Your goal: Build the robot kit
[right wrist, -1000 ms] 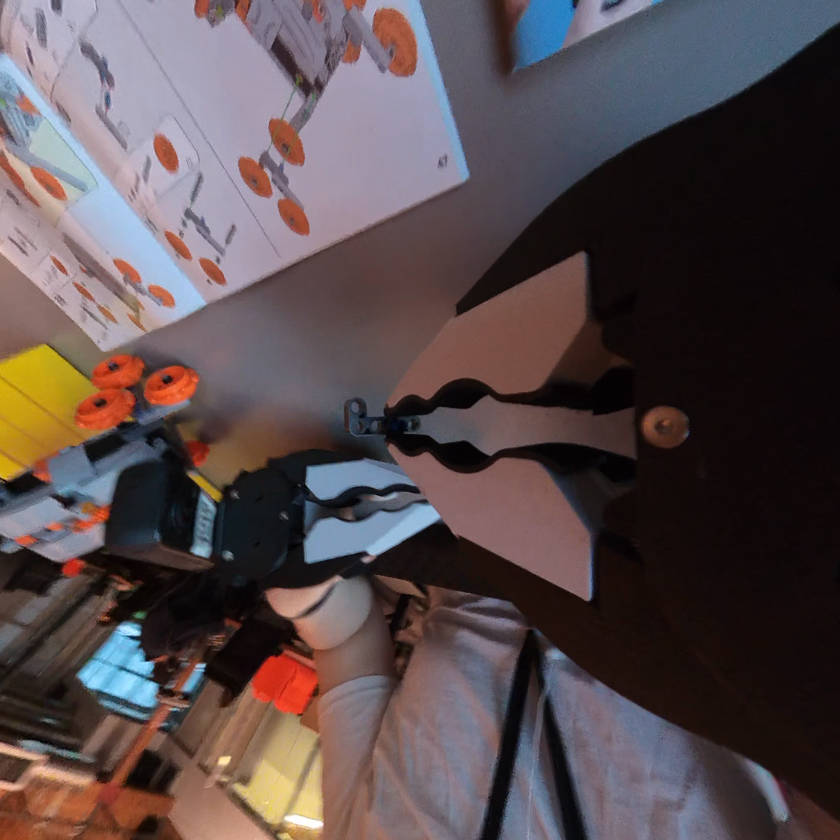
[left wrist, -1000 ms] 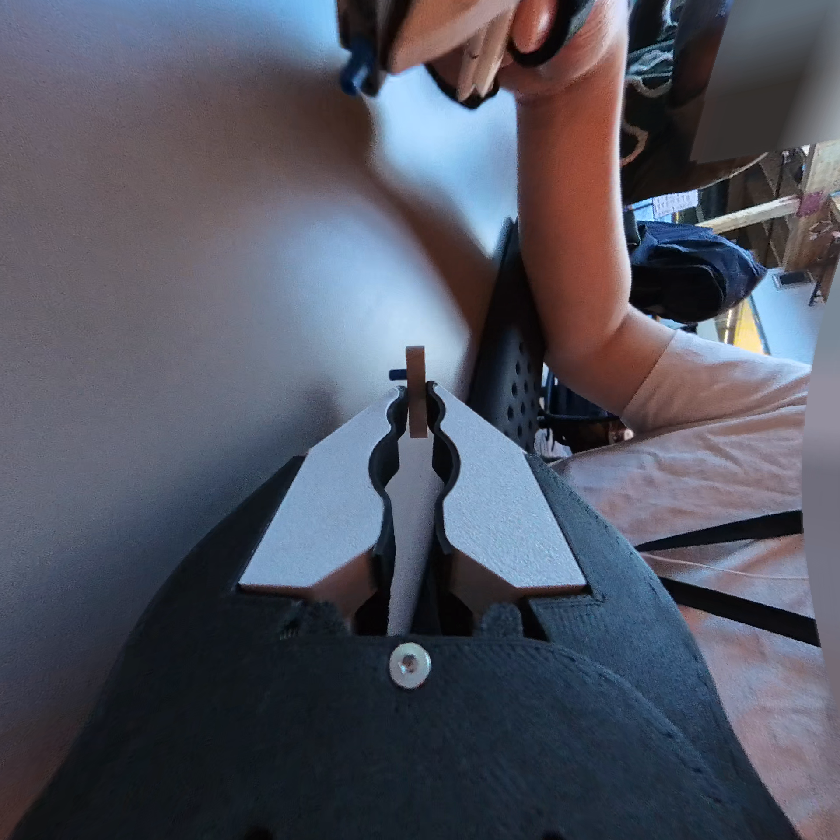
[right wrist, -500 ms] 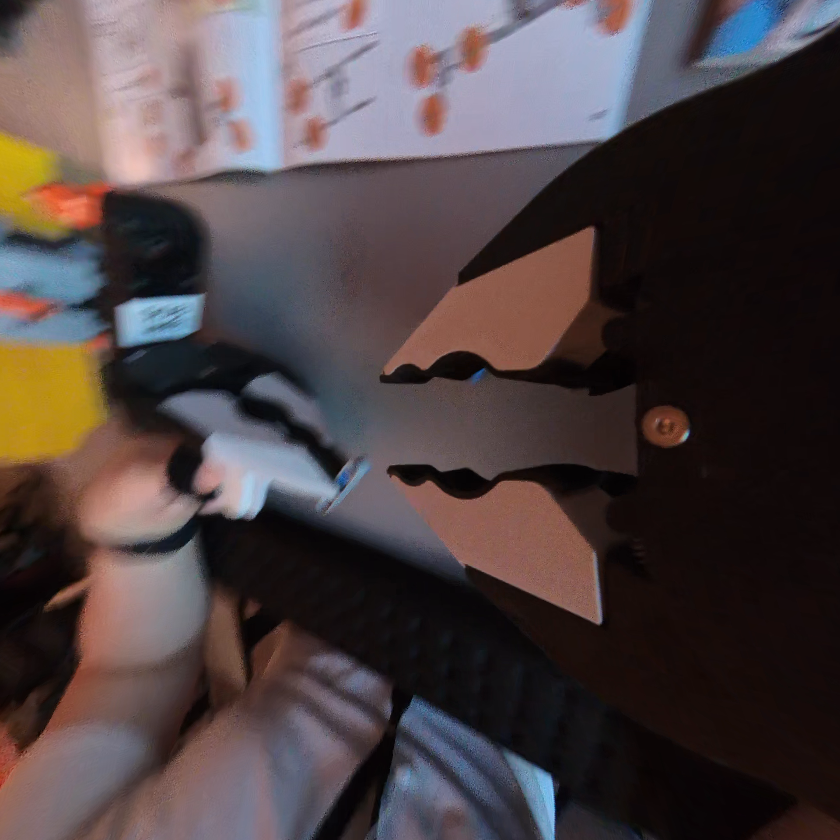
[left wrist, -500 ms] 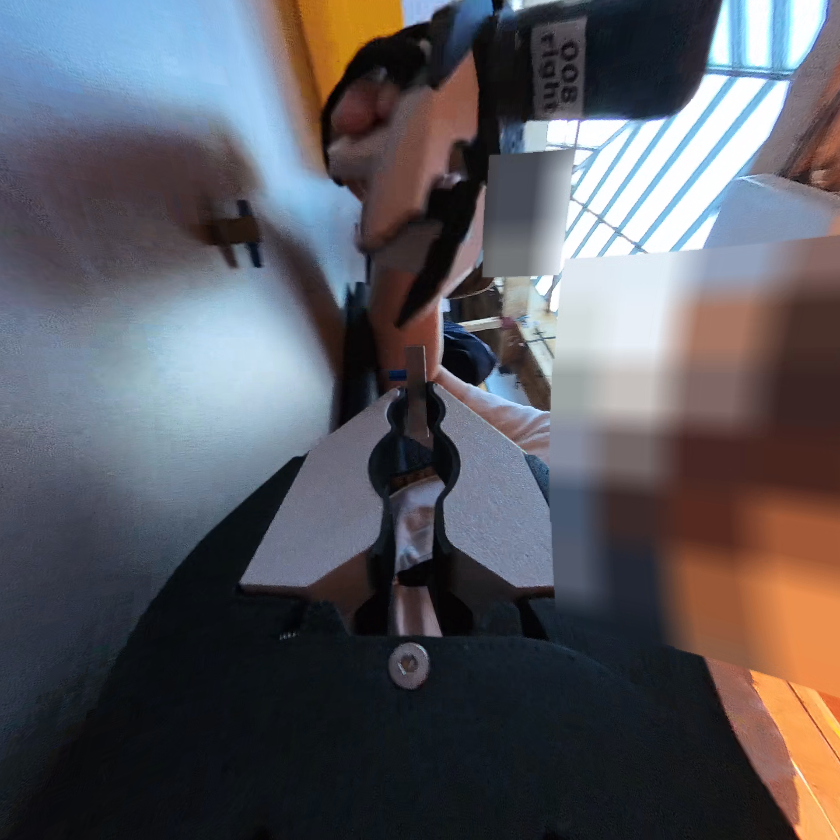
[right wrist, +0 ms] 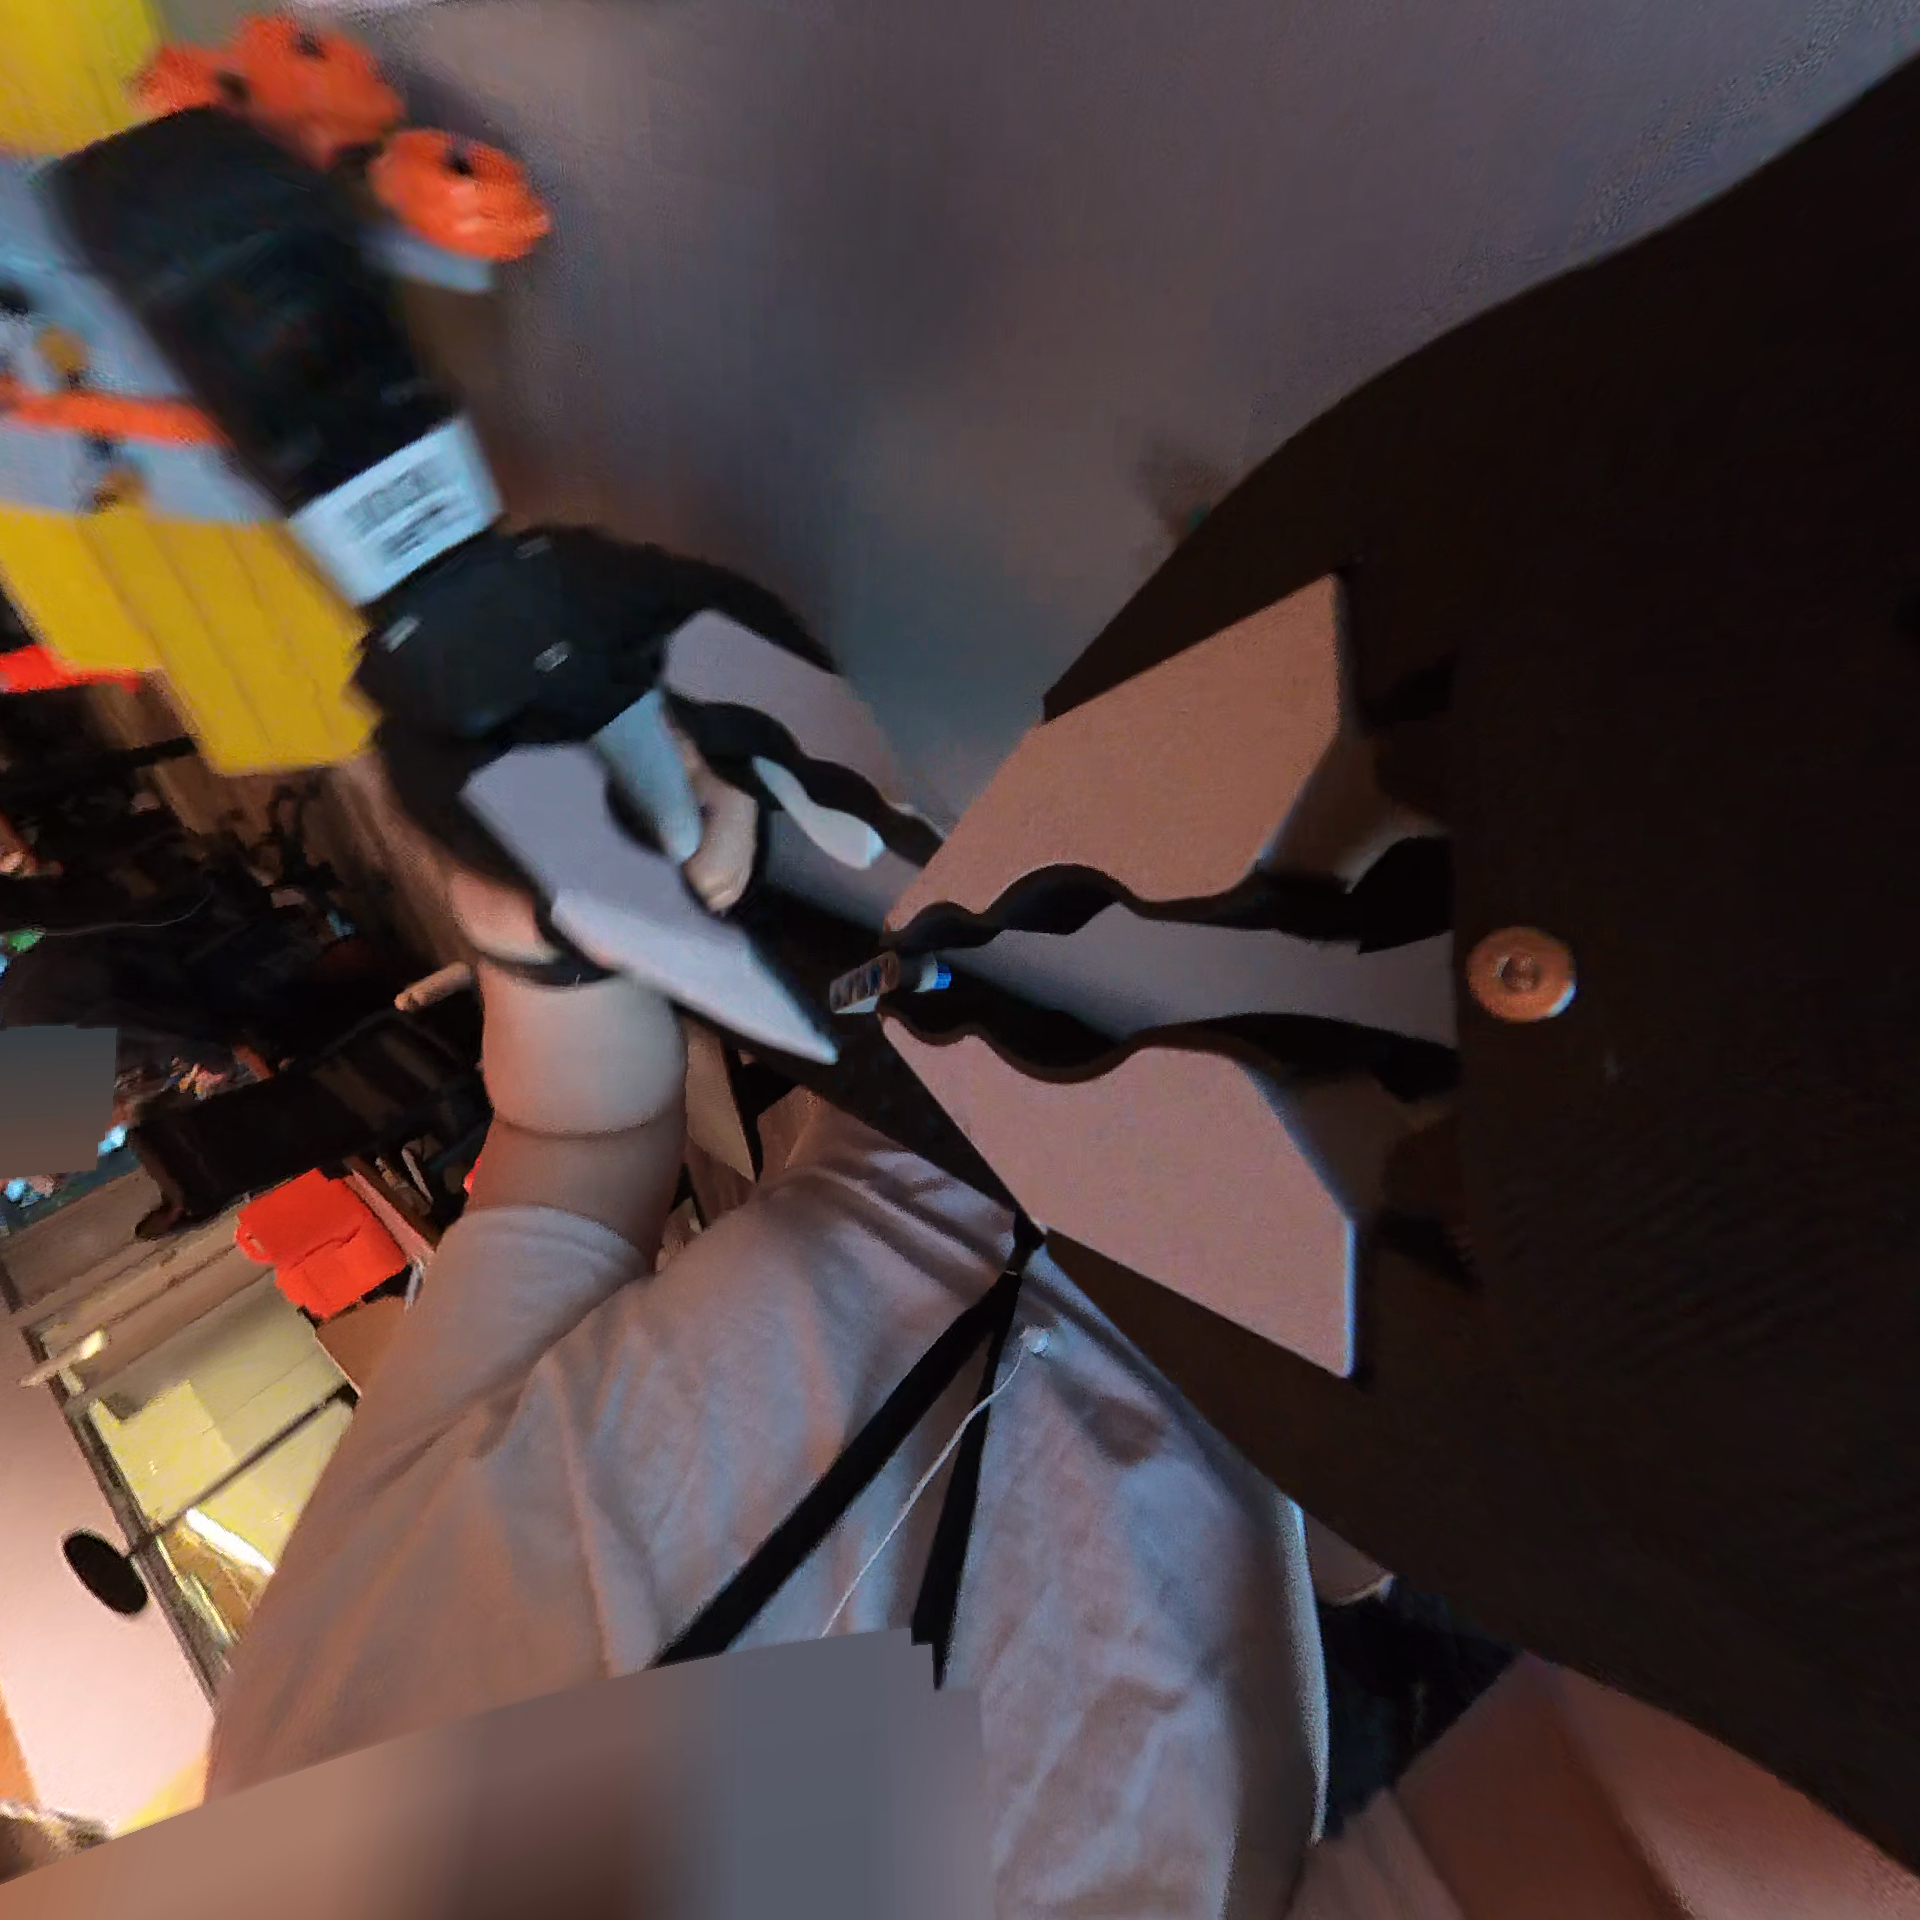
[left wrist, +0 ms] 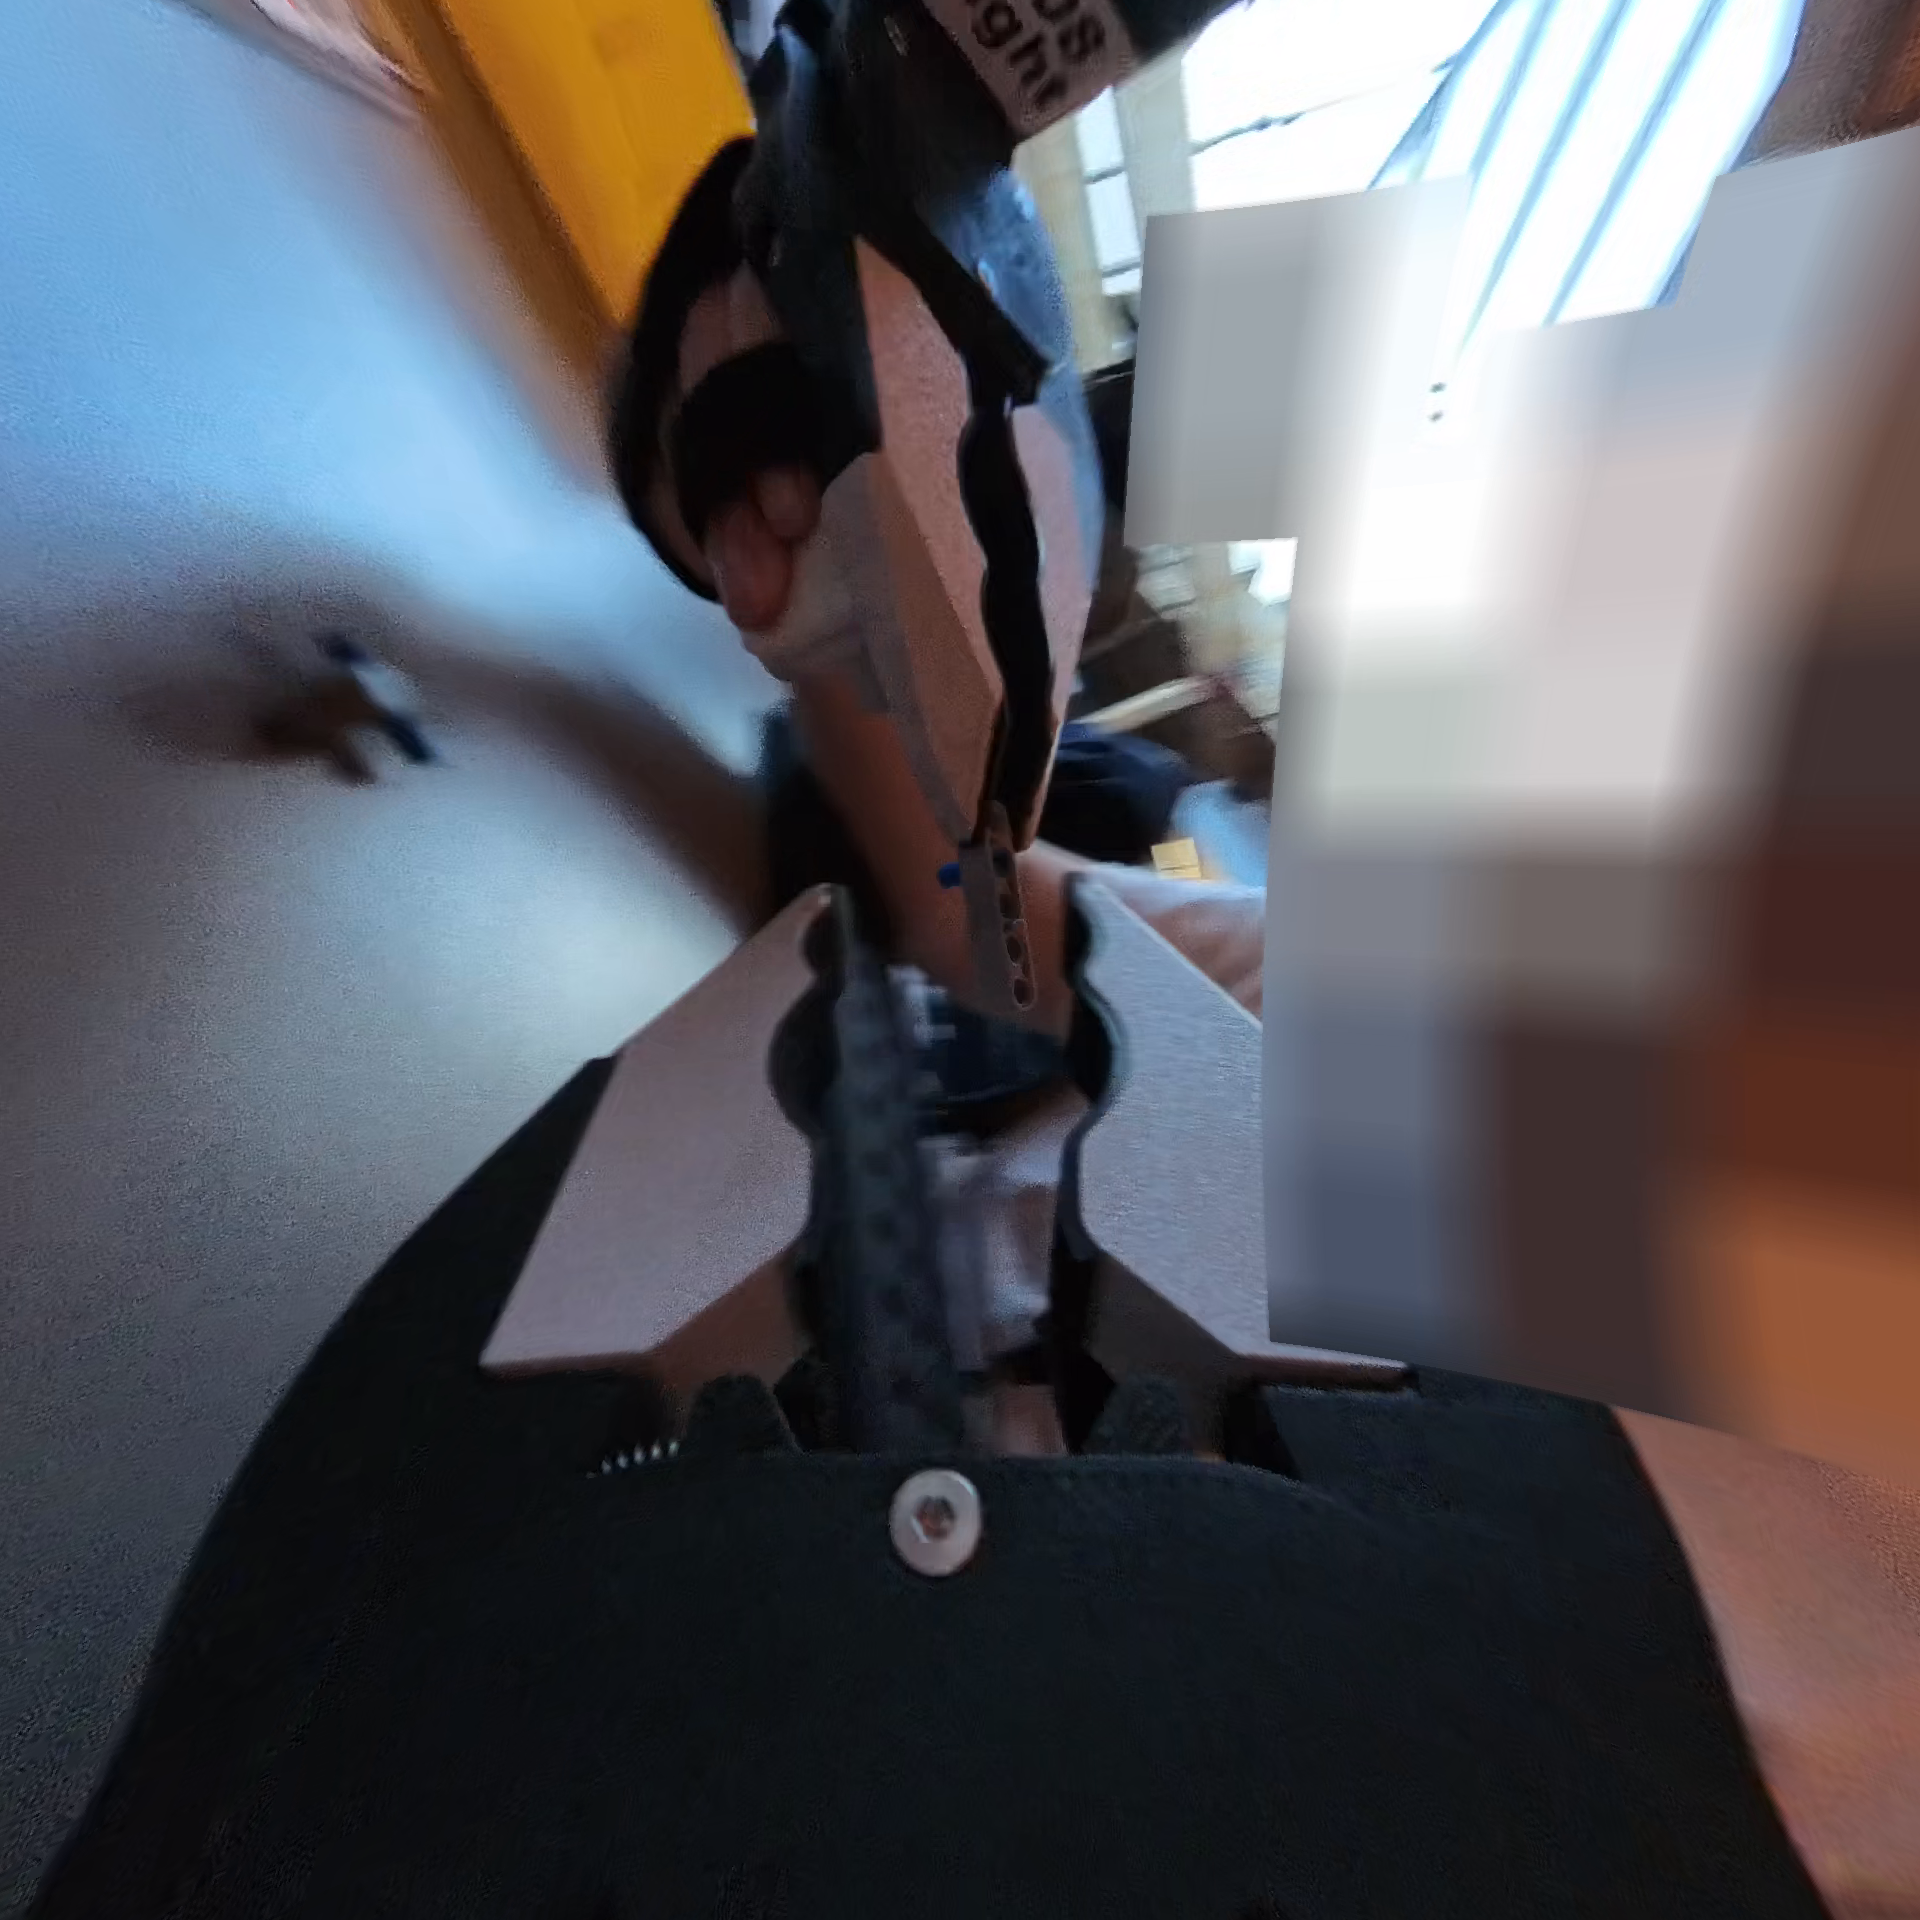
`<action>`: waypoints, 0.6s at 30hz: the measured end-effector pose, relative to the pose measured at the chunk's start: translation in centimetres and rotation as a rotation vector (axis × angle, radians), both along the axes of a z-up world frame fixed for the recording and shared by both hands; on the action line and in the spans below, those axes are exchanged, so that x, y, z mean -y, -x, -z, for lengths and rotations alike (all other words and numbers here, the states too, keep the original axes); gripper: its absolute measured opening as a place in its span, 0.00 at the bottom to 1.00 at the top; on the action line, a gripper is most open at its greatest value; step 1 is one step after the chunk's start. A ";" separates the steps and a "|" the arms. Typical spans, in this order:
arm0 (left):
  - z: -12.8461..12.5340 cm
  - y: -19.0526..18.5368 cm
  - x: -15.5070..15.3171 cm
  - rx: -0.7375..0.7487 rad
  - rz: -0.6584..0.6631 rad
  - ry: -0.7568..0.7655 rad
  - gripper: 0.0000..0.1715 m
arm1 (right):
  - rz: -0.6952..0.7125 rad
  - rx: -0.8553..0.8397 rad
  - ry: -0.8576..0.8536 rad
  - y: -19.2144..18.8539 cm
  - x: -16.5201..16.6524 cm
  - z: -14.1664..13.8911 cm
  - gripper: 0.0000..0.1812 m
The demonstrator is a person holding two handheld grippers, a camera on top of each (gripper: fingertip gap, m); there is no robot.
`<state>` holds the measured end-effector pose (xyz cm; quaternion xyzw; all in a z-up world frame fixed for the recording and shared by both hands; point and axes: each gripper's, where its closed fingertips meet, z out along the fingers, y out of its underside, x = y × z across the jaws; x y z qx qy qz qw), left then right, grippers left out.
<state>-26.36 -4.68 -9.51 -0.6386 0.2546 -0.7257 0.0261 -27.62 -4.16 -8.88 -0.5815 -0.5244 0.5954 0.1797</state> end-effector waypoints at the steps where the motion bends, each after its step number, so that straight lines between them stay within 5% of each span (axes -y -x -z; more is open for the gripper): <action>1: 0.8 -0.1 -0.5 -0.071 -0.043 -0.154 0.29 | 0.021 0.043 0.031 0.0 -0.4 0.7 0.04; 3: 1.5 -0.2 -1.2 -0.172 -0.092 -0.419 0.23 | 0.030 0.097 0.072 0.0 -0.7 1.8 0.04; 4: 1.5 -0.2 -1.1 -0.191 -0.084 -0.497 0.11 | 0.027 0.117 0.085 0.1 -0.7 2.1 0.04; 6: 1.8 -0.2 -1.3 -0.247 -0.073 -0.556 0.08 | 0.038 0.136 0.072 0.1 -0.9 2.6 0.04; 13: 0.9 0.3 -2.2 -0.179 -0.157 -0.466 0.03 | 0.175 -0.003 0.051 -0.4 -3.7 0.7 0.08; 18: -1.0 1.7 -4.6 -0.083 -0.330 -0.377 0.03 | 0.209 0.003 -0.386 0.8 -3.5 0.6 0.09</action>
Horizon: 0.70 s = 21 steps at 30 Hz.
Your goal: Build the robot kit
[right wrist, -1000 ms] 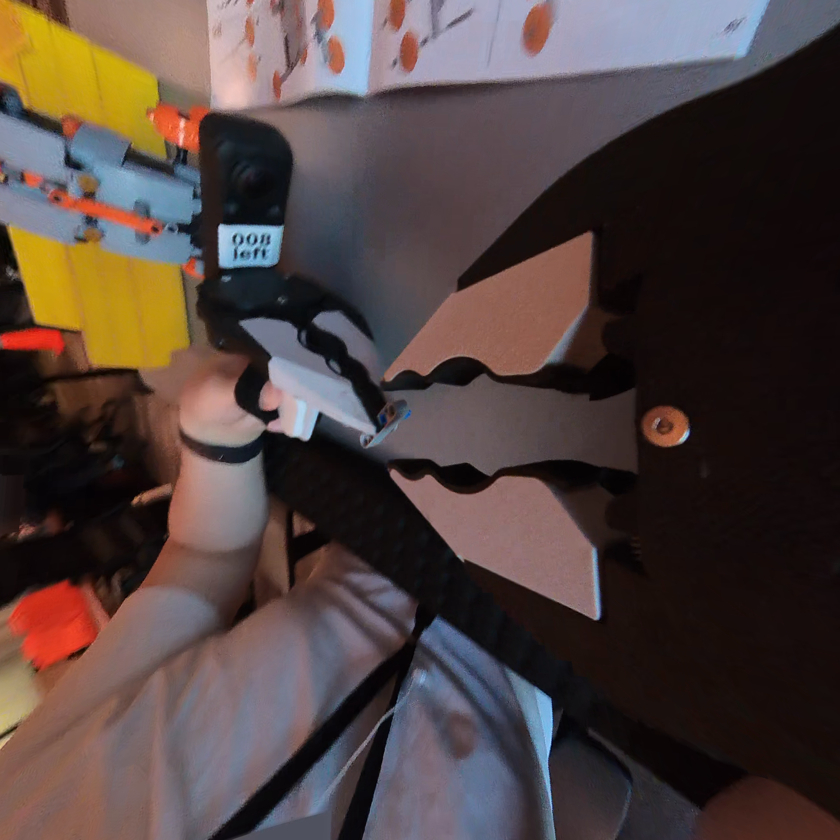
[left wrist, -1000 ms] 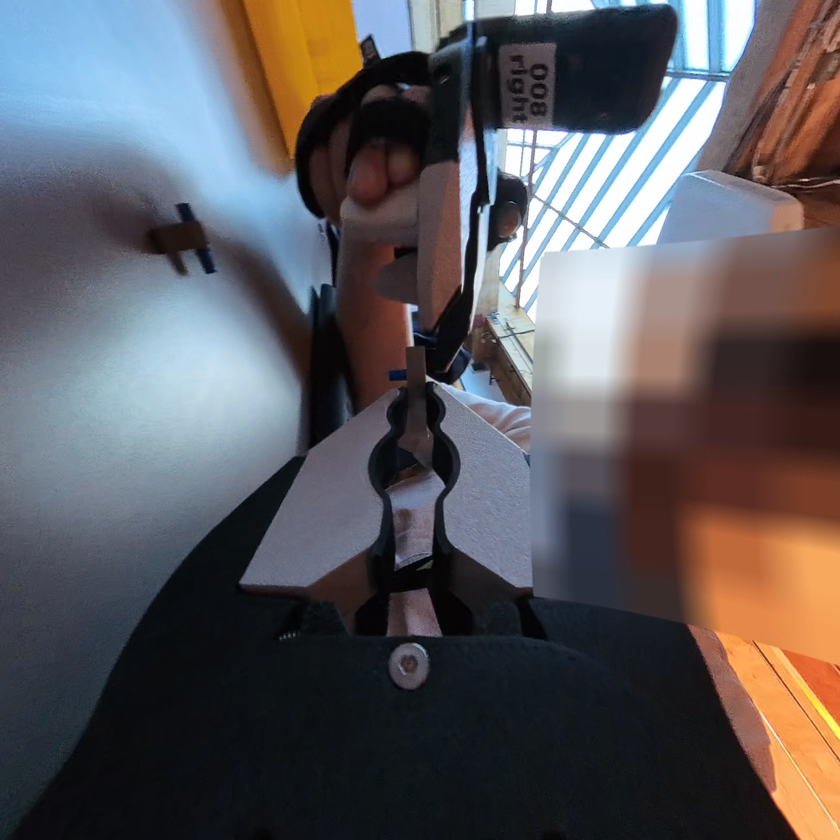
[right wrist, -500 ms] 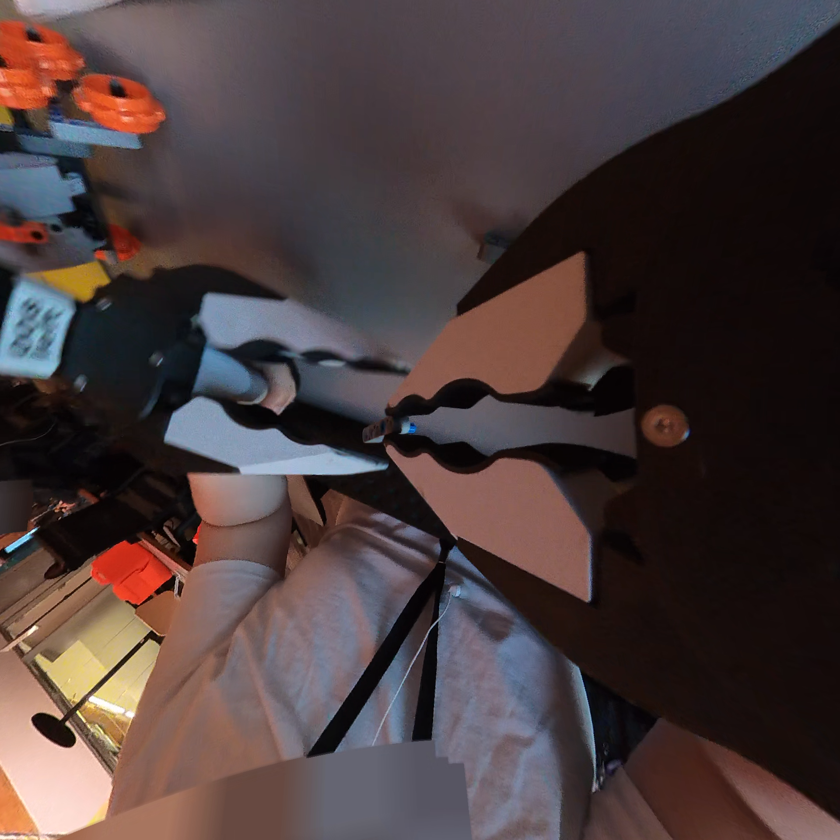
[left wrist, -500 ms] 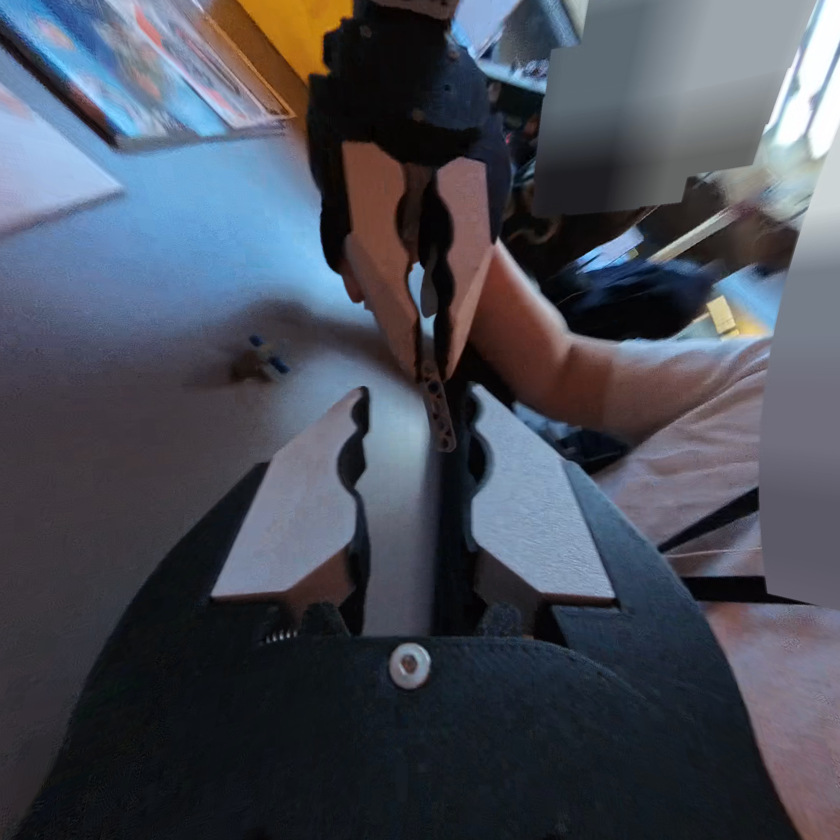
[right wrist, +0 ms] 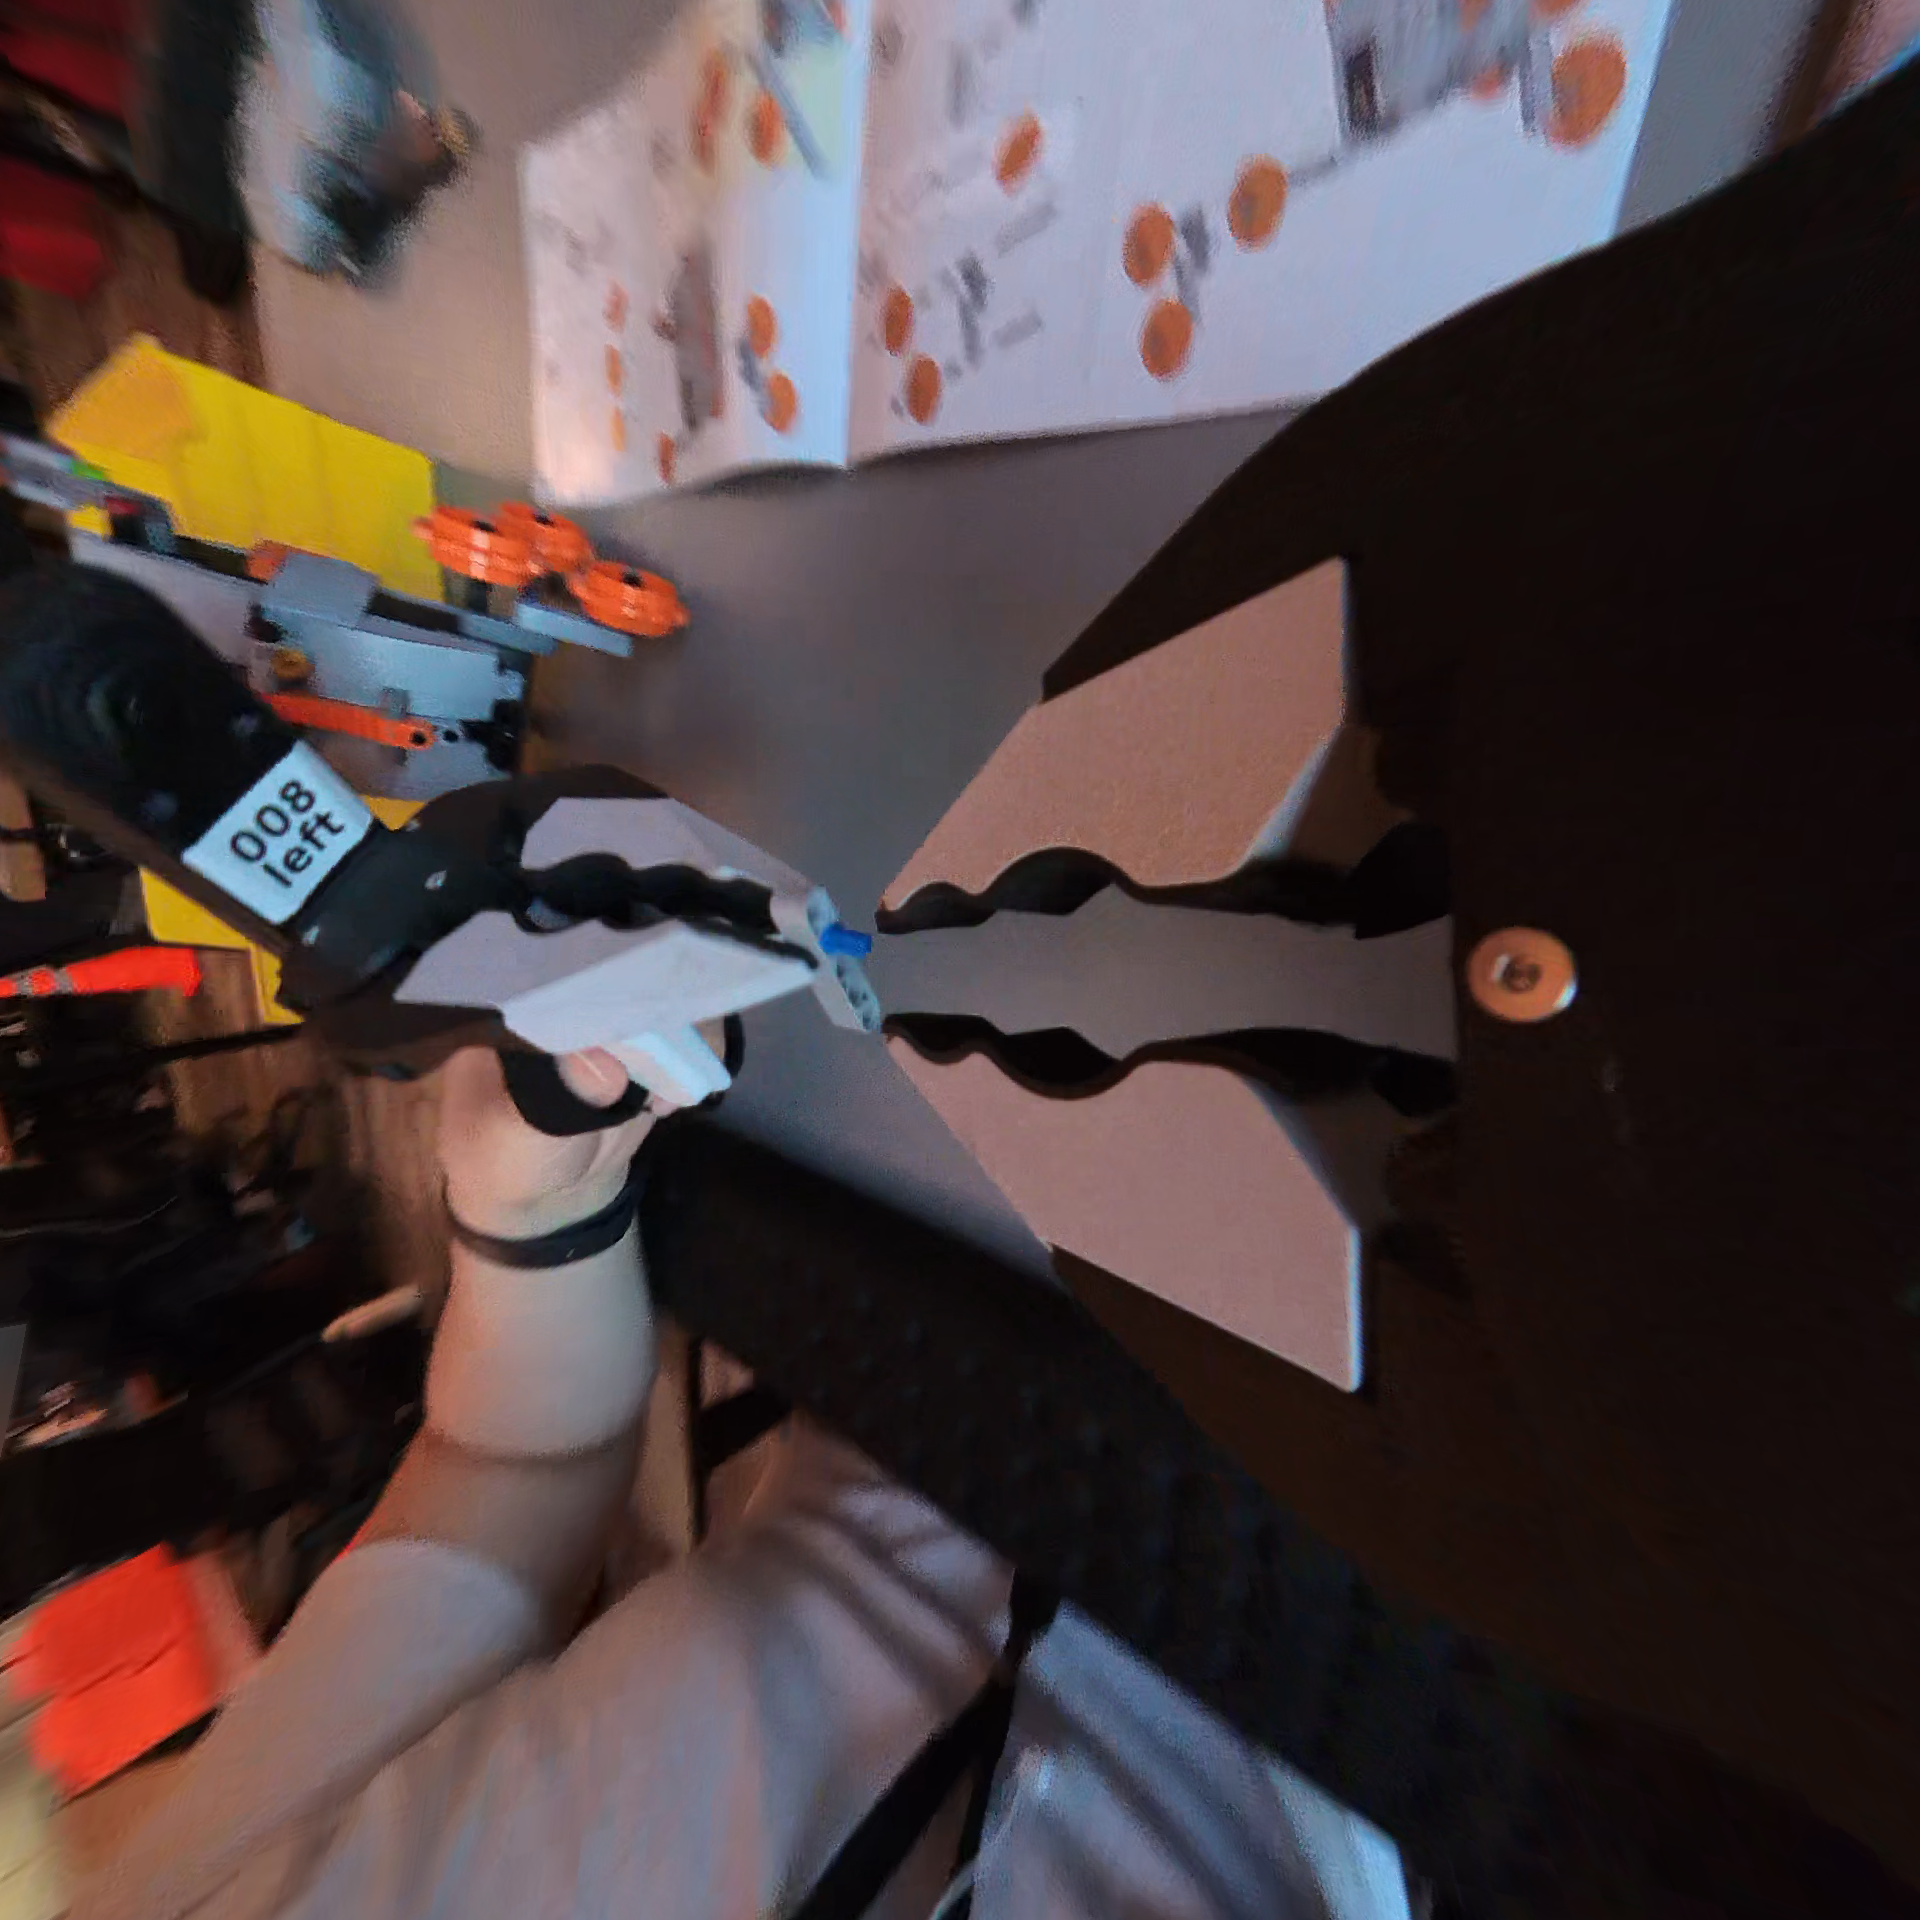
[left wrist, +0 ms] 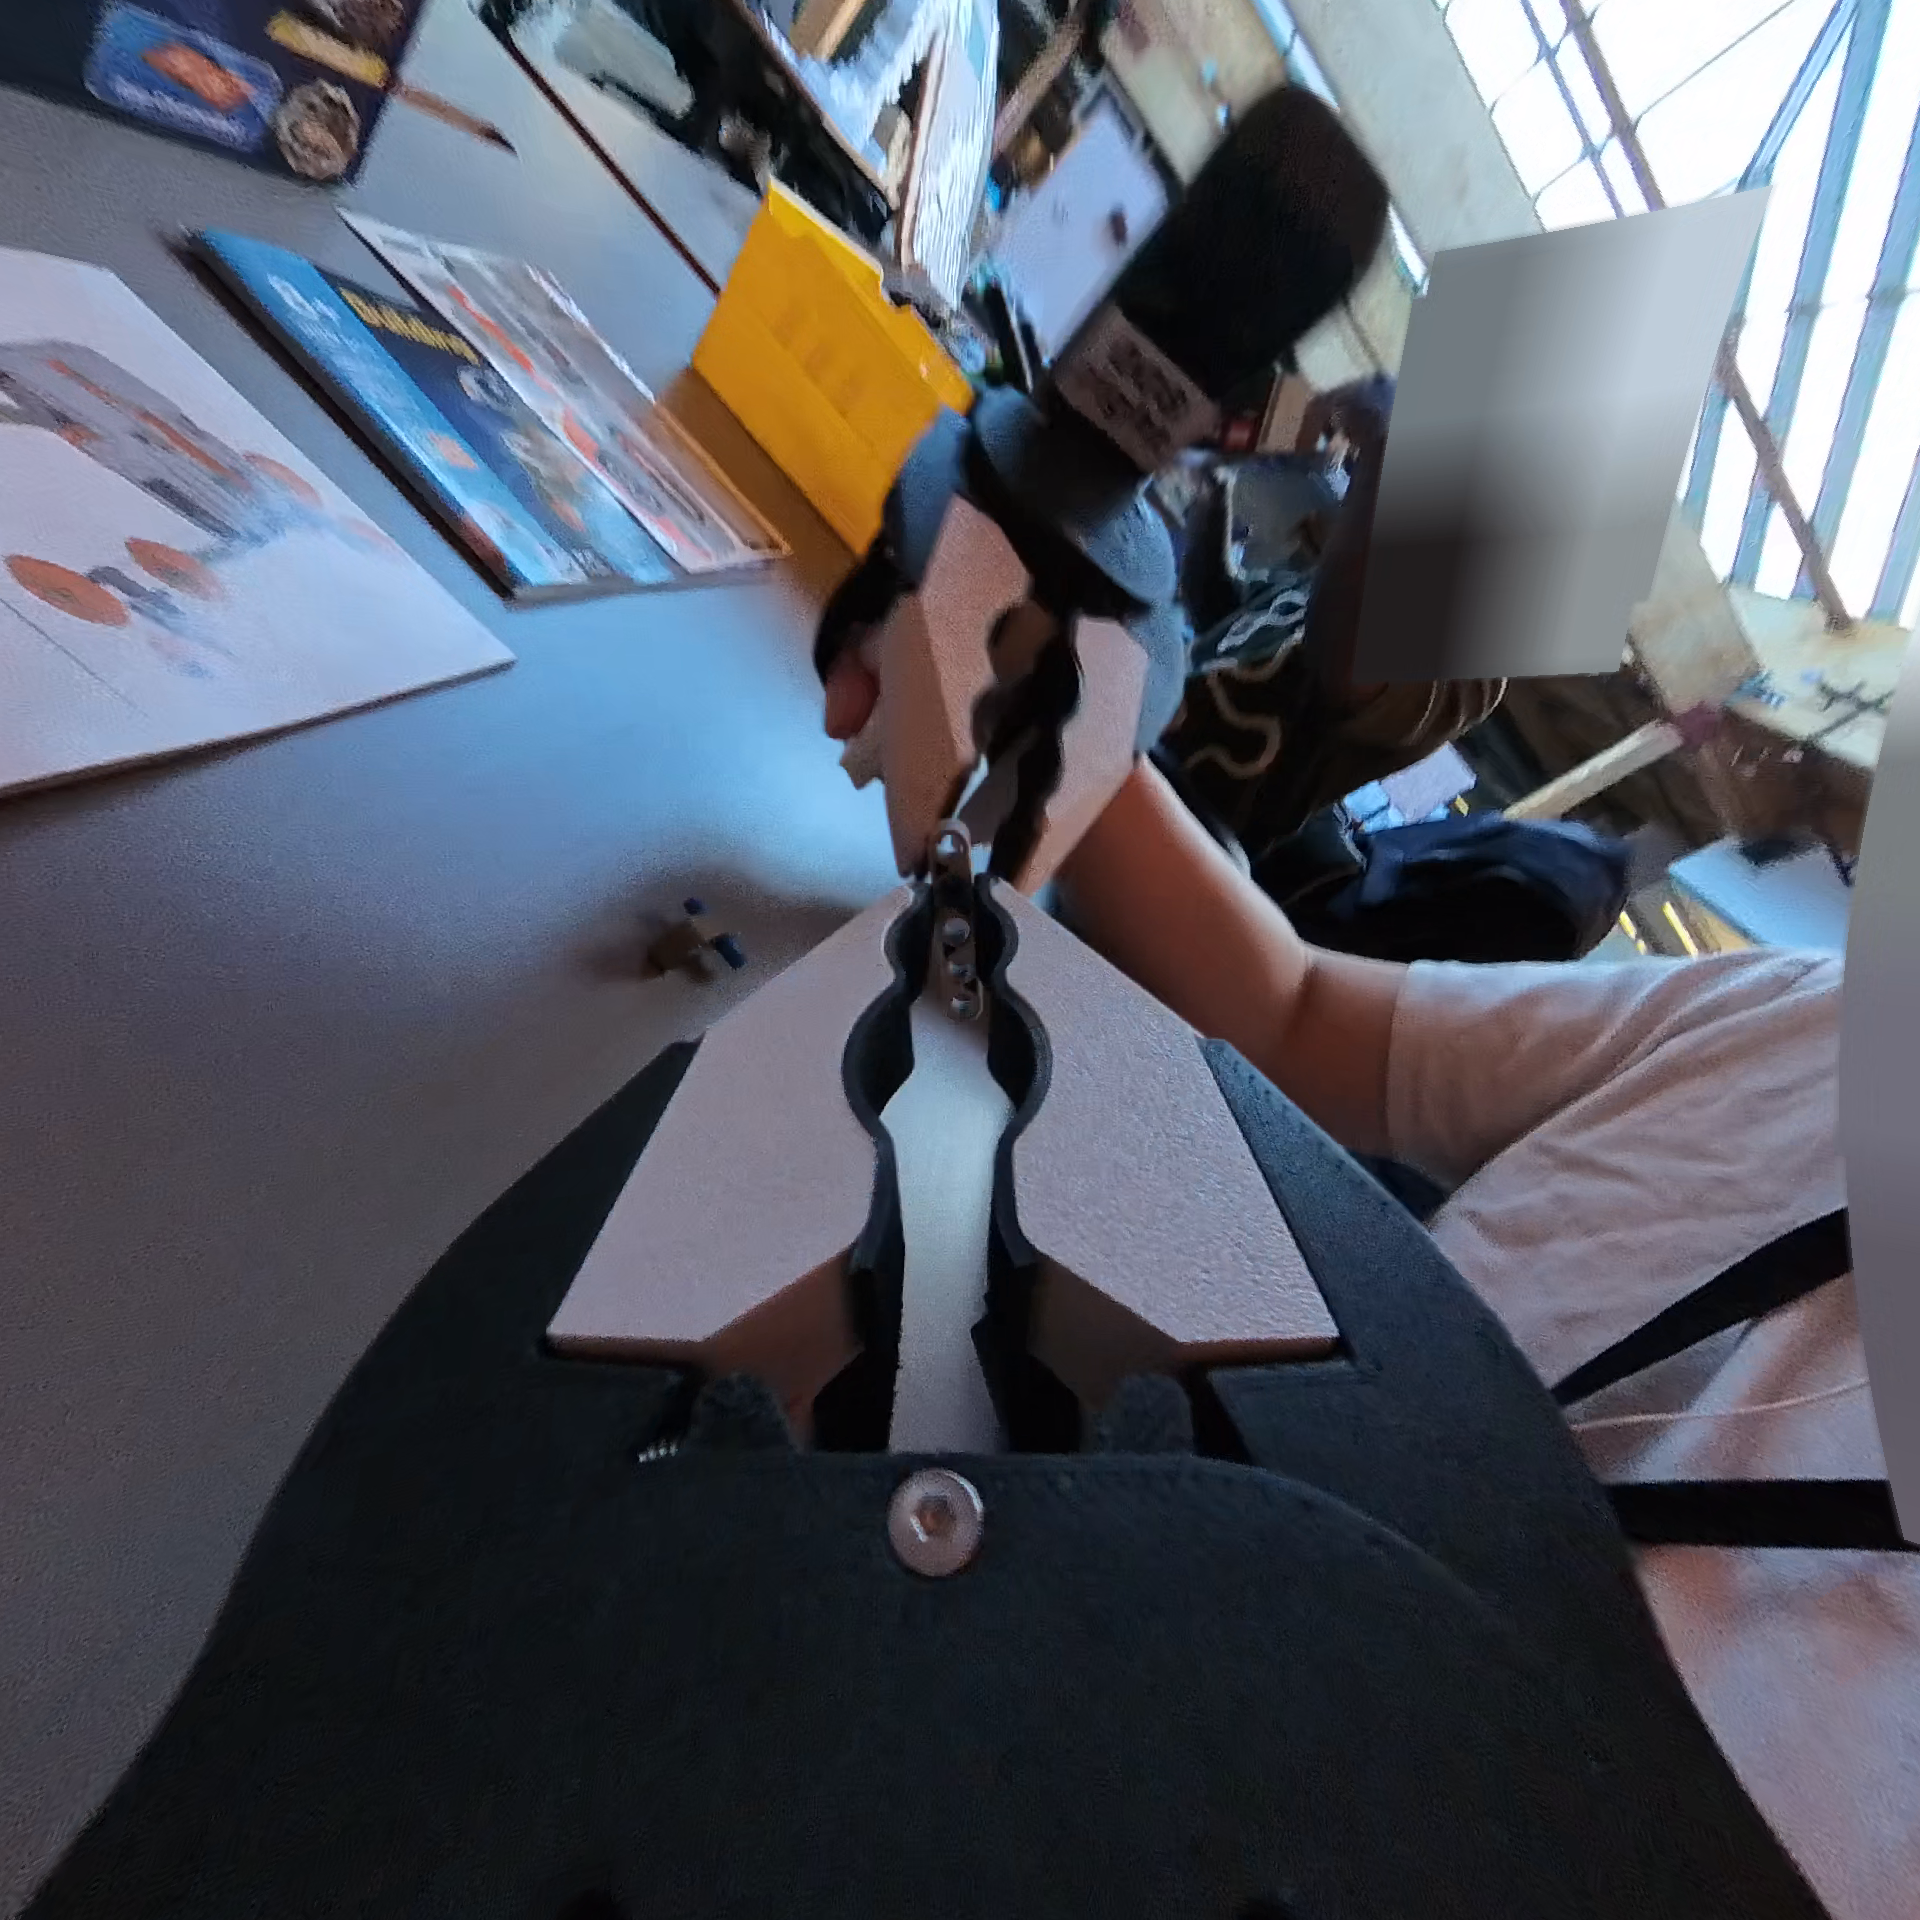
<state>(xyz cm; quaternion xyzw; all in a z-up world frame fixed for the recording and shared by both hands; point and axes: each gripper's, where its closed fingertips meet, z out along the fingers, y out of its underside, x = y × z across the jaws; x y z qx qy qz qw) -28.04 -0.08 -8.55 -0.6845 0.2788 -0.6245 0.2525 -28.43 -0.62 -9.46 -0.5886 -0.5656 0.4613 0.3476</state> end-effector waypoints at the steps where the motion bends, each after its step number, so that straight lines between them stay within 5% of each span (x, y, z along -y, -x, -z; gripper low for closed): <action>1: -0.3 0.2 -0.2 0.018 -0.014 0.002 0.03 | 0.026 -0.001 -0.079 0.4 -0.2 -0.3 0.08; 6: -0.5 0.5 -0.4 0.030 -0.031 -0.005 0.03 | 0.136 0.009 -0.247 0.6 -1.7 -1.0 0.06; 21: -0.1 0.3 -0.6 0.037 -0.030 0.022 0.03 | 0.127 0.069 -0.276 1.3 -1.4 -0.2 0.02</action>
